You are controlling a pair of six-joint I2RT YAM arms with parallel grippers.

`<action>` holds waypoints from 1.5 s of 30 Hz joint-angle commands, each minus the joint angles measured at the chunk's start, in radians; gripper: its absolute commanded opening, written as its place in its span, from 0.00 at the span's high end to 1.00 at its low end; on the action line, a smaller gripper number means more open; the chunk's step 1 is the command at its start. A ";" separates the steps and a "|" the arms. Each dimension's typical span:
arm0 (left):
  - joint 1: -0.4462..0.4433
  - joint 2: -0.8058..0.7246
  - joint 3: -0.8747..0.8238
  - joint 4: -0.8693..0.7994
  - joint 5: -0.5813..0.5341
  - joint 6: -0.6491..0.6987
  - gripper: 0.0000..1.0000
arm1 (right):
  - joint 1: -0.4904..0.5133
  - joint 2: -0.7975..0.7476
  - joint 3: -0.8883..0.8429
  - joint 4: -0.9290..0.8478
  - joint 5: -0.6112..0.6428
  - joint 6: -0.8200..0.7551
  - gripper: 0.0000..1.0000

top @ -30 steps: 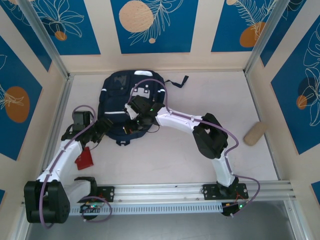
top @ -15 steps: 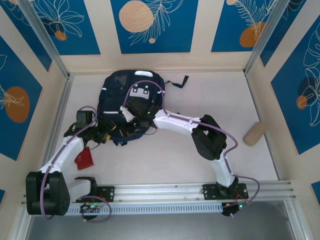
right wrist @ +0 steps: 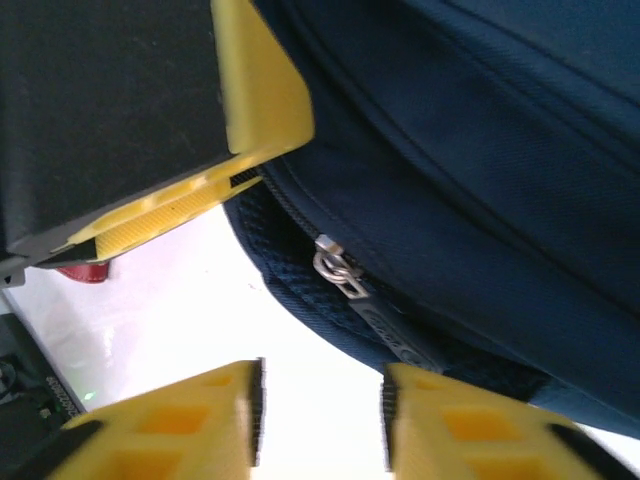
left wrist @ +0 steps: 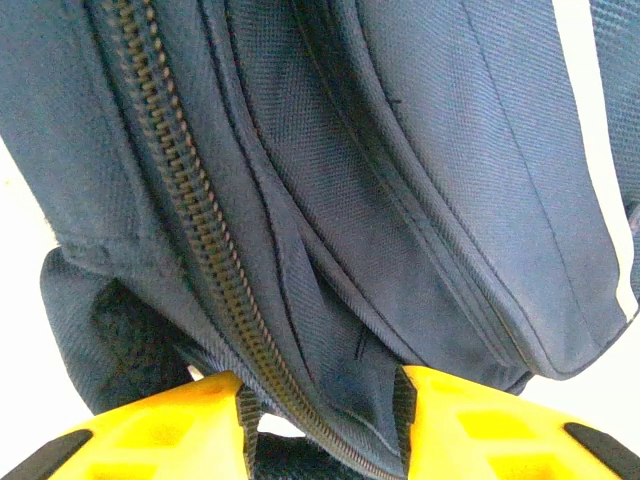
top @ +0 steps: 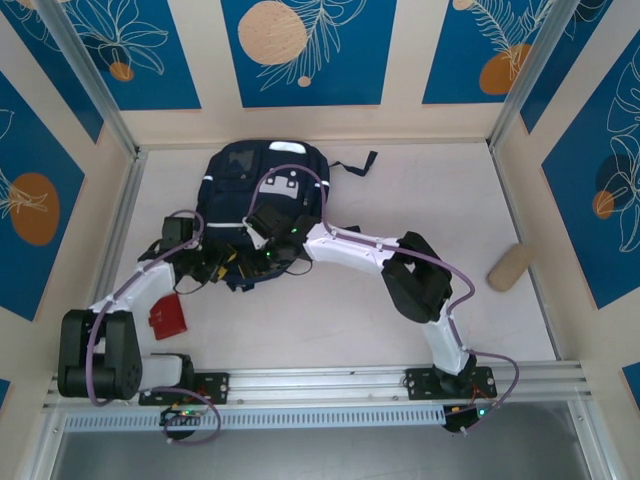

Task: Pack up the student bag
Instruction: Zip the student bag at the center of the table.

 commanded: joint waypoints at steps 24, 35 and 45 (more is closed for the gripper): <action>-0.014 -0.050 0.086 -0.021 0.042 0.046 0.92 | -0.035 0.014 -0.031 0.066 -0.075 0.035 0.56; -0.030 -0.050 0.099 -0.010 0.084 0.039 0.92 | -0.020 0.054 0.031 0.059 -0.072 -0.007 0.58; -0.043 -0.081 0.090 0.017 0.115 0.030 0.93 | -0.016 0.115 0.116 -0.043 0.093 0.026 0.76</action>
